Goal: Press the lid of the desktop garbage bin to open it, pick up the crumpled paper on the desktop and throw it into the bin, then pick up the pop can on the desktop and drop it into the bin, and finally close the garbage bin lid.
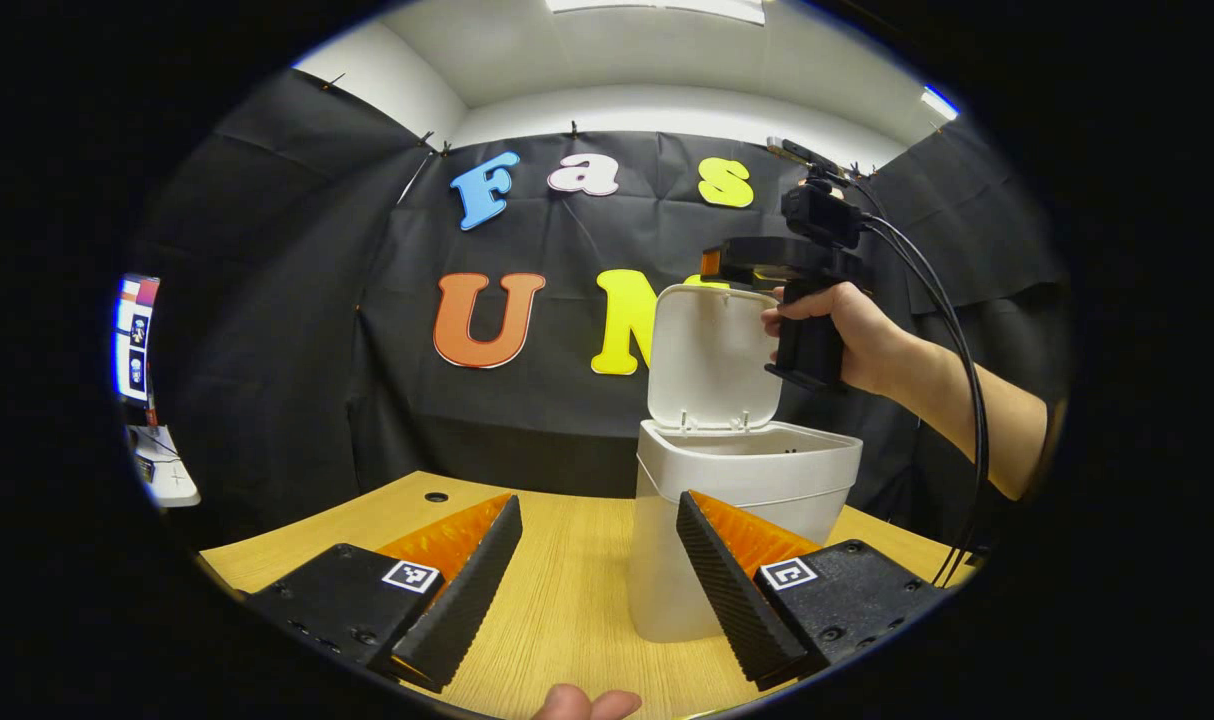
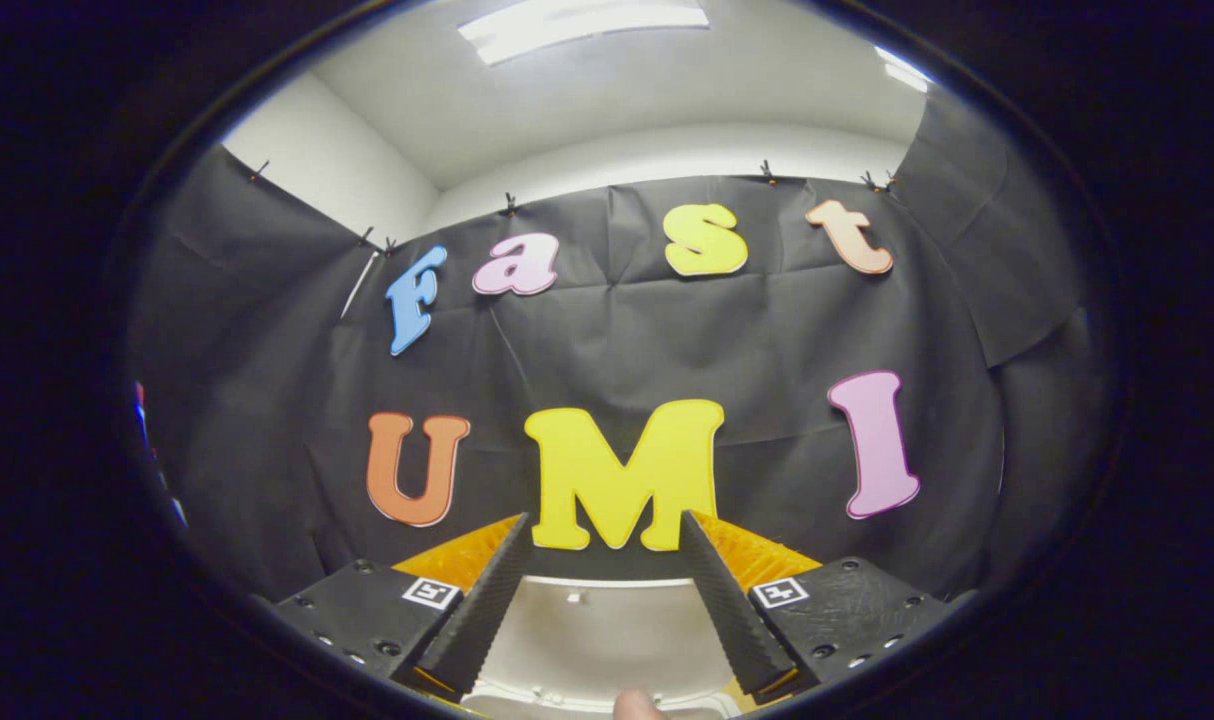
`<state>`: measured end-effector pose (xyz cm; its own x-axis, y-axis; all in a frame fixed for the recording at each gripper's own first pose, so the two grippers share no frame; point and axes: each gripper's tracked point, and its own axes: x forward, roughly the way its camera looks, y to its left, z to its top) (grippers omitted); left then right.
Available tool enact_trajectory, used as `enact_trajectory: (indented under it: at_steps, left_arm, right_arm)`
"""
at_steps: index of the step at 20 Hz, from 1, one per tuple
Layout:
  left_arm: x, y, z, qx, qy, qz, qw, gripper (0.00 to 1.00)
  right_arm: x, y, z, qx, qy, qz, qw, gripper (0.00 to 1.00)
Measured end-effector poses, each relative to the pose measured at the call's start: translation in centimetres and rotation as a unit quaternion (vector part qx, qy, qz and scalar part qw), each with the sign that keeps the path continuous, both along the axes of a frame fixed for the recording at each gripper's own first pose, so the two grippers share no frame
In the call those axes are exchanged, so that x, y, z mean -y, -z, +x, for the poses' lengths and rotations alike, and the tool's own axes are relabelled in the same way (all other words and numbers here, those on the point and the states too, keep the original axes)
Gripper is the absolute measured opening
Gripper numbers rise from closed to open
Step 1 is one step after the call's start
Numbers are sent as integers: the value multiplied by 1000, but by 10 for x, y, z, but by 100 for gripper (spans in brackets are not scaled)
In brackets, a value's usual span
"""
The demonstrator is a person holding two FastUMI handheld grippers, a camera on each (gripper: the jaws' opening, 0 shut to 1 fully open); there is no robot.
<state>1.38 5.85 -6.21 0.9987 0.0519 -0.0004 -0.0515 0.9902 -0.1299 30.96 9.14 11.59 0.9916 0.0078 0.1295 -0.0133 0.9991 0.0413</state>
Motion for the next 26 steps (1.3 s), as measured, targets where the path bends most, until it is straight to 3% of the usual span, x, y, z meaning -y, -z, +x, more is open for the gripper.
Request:
enact_trajectory:
  at_steps: [9,17,21,26]
  left_arm:
    - [2,4,-15,-7,10,0,1000,100]
    - [10,-5,-30,13,16,16,1000,100]
    - [19,0,-35,14,33,12,999,100]
    - [19,13,-38,13,28,28,999,100]
  right_arm:
    - [-3,4,-24,-32,-4,0,999,92]
    - [-7,20,-80,-90,-13,-32,995,93]
    - [-9,40,-105,-122,-34,-44,991,91]
    - [-1,90,-125,-156,-27,-81,984,93]
